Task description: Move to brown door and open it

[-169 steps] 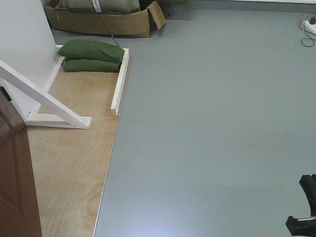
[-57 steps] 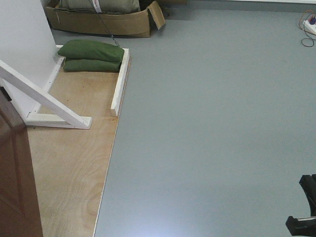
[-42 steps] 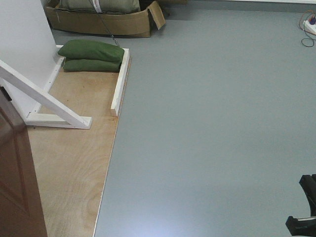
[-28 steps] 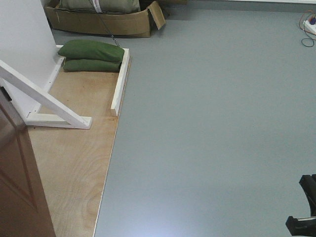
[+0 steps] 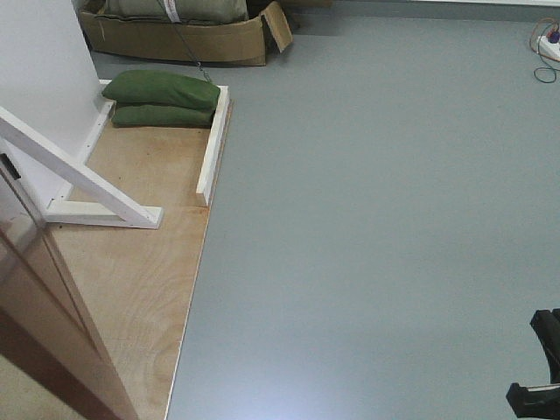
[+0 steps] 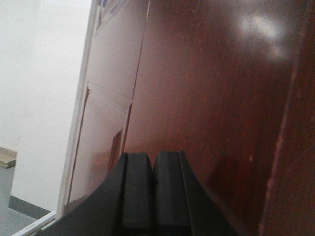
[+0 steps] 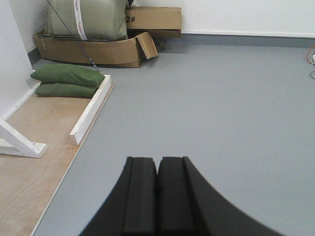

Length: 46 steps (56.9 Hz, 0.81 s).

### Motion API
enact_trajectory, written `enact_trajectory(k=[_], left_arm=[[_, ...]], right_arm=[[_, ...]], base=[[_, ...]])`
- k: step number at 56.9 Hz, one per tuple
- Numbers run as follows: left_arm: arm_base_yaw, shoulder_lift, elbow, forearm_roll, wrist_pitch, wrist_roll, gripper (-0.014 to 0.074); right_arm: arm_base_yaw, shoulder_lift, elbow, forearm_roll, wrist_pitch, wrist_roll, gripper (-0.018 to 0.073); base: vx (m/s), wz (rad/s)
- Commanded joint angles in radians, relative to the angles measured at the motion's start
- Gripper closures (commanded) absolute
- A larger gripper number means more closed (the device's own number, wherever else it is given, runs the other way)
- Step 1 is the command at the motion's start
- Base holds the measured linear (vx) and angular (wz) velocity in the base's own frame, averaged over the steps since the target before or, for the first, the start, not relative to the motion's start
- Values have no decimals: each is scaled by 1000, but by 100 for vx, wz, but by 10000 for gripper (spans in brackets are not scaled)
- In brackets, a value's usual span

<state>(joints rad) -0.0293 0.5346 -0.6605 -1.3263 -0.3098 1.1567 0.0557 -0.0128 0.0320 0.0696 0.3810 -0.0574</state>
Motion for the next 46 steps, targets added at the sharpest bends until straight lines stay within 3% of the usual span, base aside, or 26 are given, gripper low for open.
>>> enact_trajectory(k=[1, 15, 46], left_arm=[[-12, 10, -28, 32, 59, -3, 600], [-71, 56, -29, 32, 87, -3, 600], [-71, 283, -268, -1, 299, -4, 600]], right_arm=[[-2, -6, 3, -3, -77, -9, 559], [-2, -6, 3, -3, -83, -9, 559], [-2, -6, 3, -3, -80, -9, 559]], base=[[0, 0], [0, 0], [0, 0]])
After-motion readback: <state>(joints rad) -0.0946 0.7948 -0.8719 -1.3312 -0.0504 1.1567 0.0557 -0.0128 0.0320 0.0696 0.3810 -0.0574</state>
